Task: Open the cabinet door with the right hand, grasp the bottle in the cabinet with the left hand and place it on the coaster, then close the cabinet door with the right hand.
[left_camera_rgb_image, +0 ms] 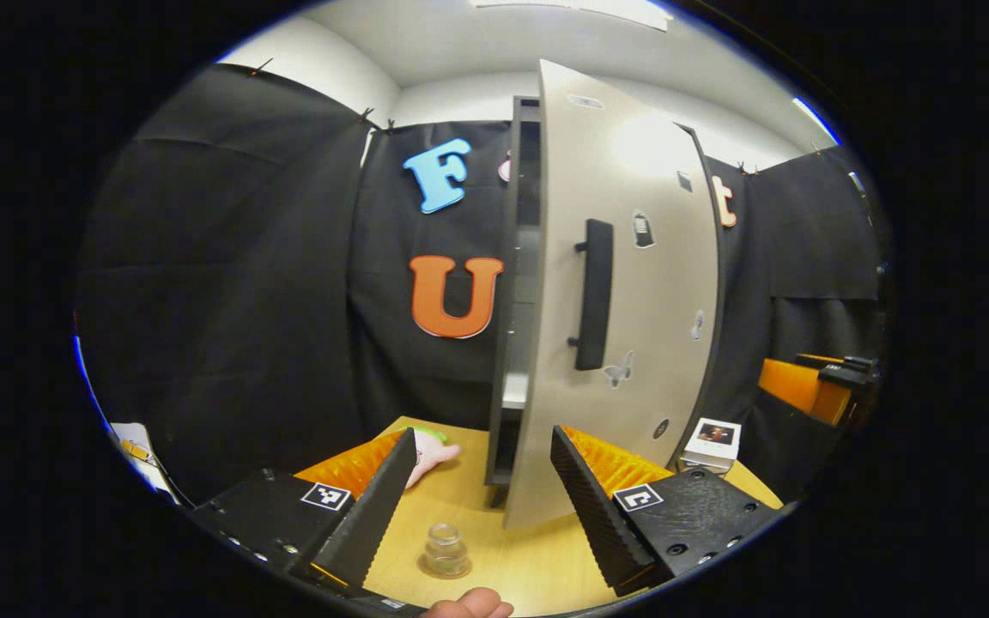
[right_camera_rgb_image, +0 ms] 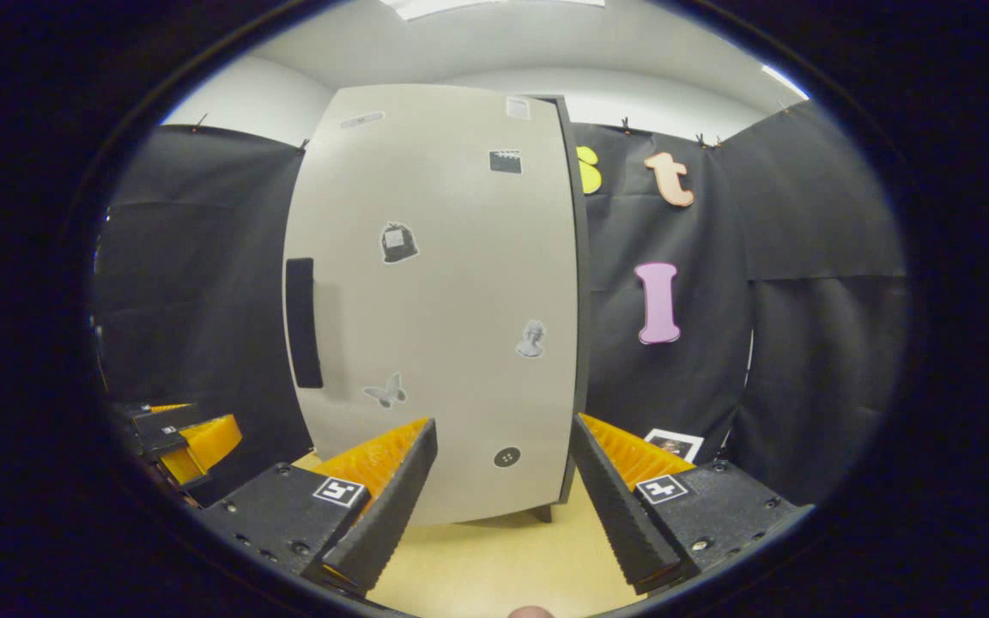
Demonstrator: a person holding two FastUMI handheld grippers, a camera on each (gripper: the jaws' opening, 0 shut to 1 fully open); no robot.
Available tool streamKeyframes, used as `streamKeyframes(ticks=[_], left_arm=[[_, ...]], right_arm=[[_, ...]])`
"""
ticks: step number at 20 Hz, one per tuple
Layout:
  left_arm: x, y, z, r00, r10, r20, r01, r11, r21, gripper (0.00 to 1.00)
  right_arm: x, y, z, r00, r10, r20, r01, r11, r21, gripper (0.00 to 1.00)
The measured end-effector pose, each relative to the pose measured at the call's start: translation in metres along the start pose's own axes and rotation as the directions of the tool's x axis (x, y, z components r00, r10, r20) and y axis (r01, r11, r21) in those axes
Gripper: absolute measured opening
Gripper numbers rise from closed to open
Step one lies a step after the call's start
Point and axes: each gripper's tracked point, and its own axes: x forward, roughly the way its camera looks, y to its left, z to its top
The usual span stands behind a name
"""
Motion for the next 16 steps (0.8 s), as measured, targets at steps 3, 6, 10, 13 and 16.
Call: streamKeyframes(ticks=[3,6,10,13,16], left_arm=[[0.0,-0.04,0.012,0.993,-0.109,0.051,0.106,0.993,0.052,0.95],[-0.004,-0.065,0.034,0.973,-0.185,0.139,0.17,0.979,0.112,0.96],[0.002,-0.067,0.043,0.963,-0.203,0.174,0.183,0.975,0.129,0.96],[0.004,-0.061,0.038,0.969,-0.189,0.156,0.175,0.979,0.1,0.96],[0.007,-0.061,0.038,0.971,-0.186,0.153,0.176,0.981,0.077,0.96]], right_arm=[[-0.011,-0.007,0.004,0.999,-0.016,0.036,0.017,0.999,-0.029,1.0],[-0.016,-0.015,0.007,0.997,-0.041,0.058,0.044,0.998,-0.055,0.96],[-0.016,-0.033,0.004,0.994,-0.09,0.054,0.092,0.995,-0.027,0.99],[-0.014,-0.04,0.001,0.994,-0.107,0.035,0.107,0.994,0.006,0.96],[-0.012,-0.039,0.004,0.994,-0.097,0.042,0.096,0.995,0.026,0.96]])
